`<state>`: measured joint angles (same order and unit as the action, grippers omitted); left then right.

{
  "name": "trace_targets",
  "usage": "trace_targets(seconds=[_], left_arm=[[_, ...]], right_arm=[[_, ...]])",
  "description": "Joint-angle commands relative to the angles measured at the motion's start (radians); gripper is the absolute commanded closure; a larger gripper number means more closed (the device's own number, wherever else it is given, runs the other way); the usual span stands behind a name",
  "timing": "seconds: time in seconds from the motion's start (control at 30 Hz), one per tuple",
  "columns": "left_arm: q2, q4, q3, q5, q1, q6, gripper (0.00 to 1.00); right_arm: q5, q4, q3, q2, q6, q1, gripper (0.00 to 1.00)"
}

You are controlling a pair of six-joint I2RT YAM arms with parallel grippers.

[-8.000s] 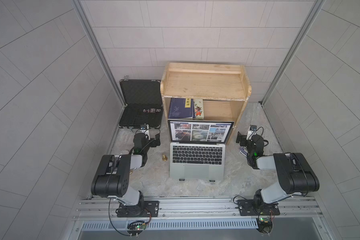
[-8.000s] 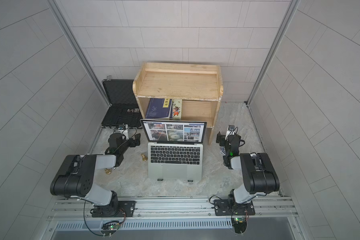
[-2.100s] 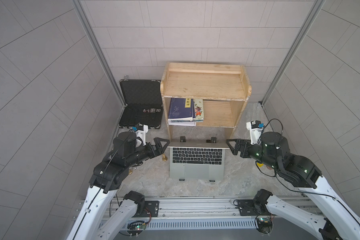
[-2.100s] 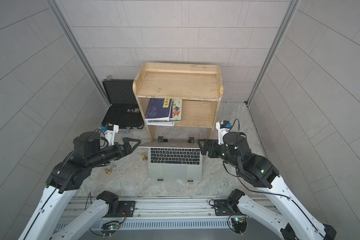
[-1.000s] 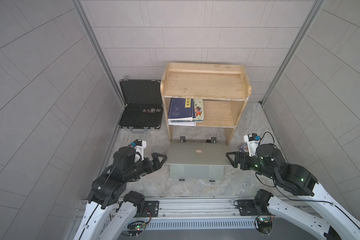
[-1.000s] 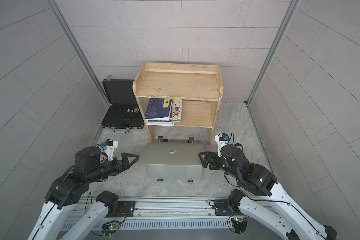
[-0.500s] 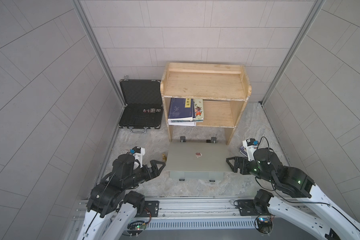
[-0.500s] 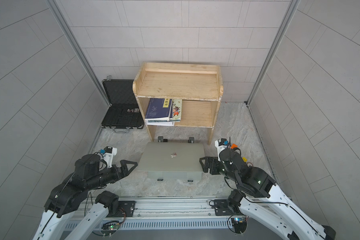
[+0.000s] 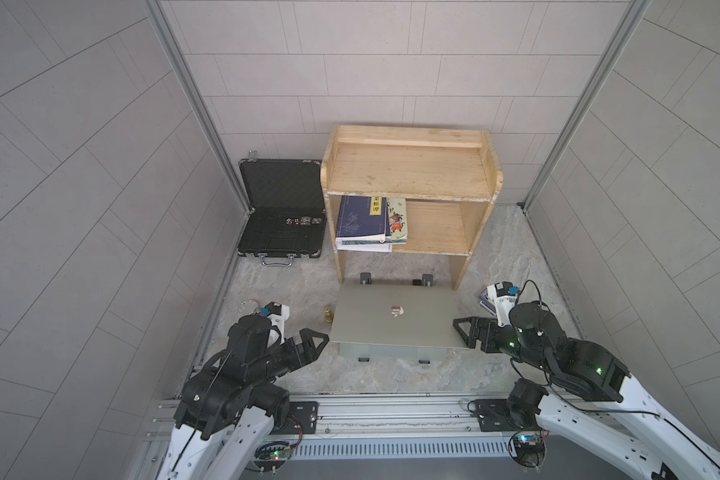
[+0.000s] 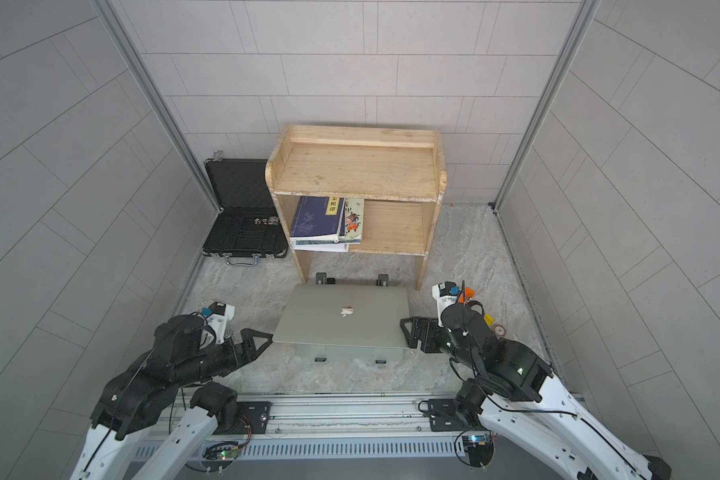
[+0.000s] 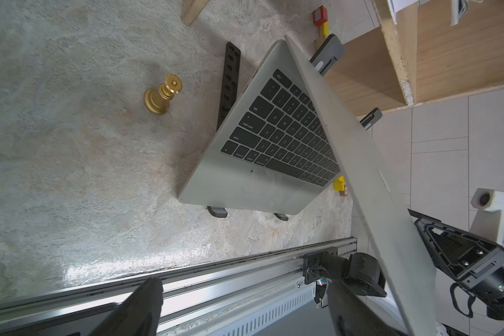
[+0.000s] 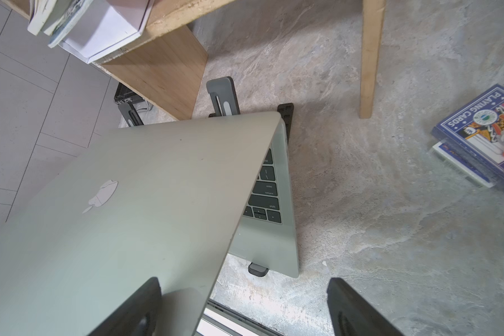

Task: Close the laptop lid and set it aside
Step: Close the lid of the laptop.

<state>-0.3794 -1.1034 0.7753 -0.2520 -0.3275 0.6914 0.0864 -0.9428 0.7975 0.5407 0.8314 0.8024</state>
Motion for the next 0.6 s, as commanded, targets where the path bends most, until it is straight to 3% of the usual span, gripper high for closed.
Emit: trace_targets(seconds=[0.0, 0.37, 0.57], left_arm=[[0.004, -0.048, 0.035, 0.045, -0.005, -0.005, 0.11], [-0.002, -0.056, 0.157, 0.137, -0.004, 0.007, 0.09], [-0.045, -0.012, 0.13, 0.06, -0.005, 0.009, 0.08]], right_arm=[[-0.01, -0.058, -0.024, -0.005, -0.002, 0.009, 0.08], [-0.017, -0.044, -0.075, -0.021, 0.007, 0.011, 0.08], [-0.024, -0.019, -0.106, -0.02, 0.014, 0.011, 0.07]])
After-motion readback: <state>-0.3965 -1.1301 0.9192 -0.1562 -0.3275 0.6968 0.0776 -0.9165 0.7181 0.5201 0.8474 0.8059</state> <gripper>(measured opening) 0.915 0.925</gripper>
